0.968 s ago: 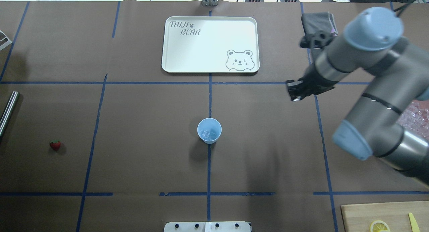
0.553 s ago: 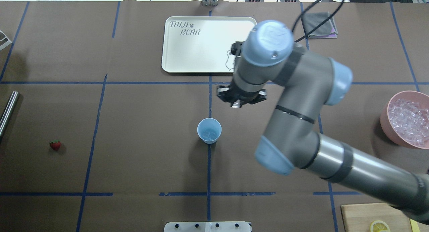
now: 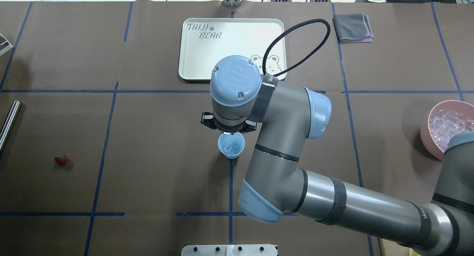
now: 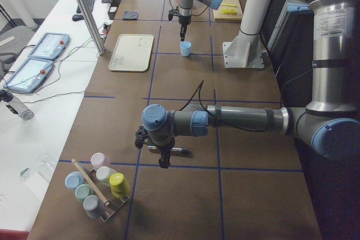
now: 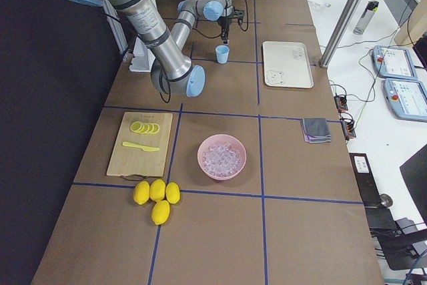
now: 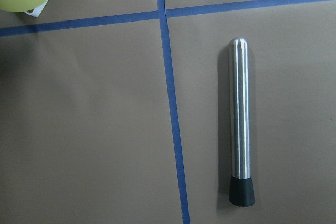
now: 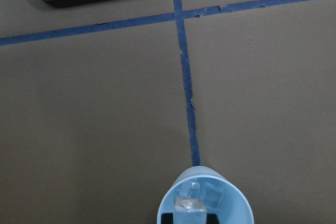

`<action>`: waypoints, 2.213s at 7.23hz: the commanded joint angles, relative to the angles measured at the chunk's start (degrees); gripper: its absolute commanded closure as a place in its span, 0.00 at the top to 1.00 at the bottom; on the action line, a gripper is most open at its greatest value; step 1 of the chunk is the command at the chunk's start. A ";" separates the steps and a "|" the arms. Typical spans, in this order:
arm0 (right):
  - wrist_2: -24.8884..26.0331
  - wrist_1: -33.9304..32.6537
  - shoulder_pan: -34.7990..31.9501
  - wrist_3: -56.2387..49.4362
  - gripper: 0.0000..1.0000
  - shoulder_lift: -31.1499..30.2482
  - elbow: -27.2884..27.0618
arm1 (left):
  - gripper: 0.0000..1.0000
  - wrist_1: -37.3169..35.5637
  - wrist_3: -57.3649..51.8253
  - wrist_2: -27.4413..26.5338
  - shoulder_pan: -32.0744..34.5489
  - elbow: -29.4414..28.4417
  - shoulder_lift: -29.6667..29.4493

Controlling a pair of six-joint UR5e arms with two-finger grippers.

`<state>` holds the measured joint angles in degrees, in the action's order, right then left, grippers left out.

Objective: Mash ice and strawberries in cup
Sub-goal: 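Carry the ice cube with the right gripper over the blue cup, then release the ice cube into the cup and withdraw the right gripper toward the bowl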

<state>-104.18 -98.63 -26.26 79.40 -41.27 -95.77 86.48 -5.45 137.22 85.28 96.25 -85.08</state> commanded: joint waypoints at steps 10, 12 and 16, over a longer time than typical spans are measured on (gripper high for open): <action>-0.40 -0.42 -2.54 -4.23 0.99 -1.18 -0.29 | 1.00 -0.08 -0.17 -0.37 -1.34 -0.09 -1.05; -9.76 -0.42 -12.79 -14.65 0.99 -3.71 -0.55 | 1.00 -0.08 -0.44 -0.55 -1.25 -0.09 -2.28; -21.85 -0.16 -33.90 -50.31 0.99 -20.21 -2.05 | 1.00 0.87 0.09 -8.72 -1.34 -0.09 -6.41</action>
<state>-123.29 -98.93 -54.06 40.28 -55.99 -97.65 86.54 -5.43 130.40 83.94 96.12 -90.32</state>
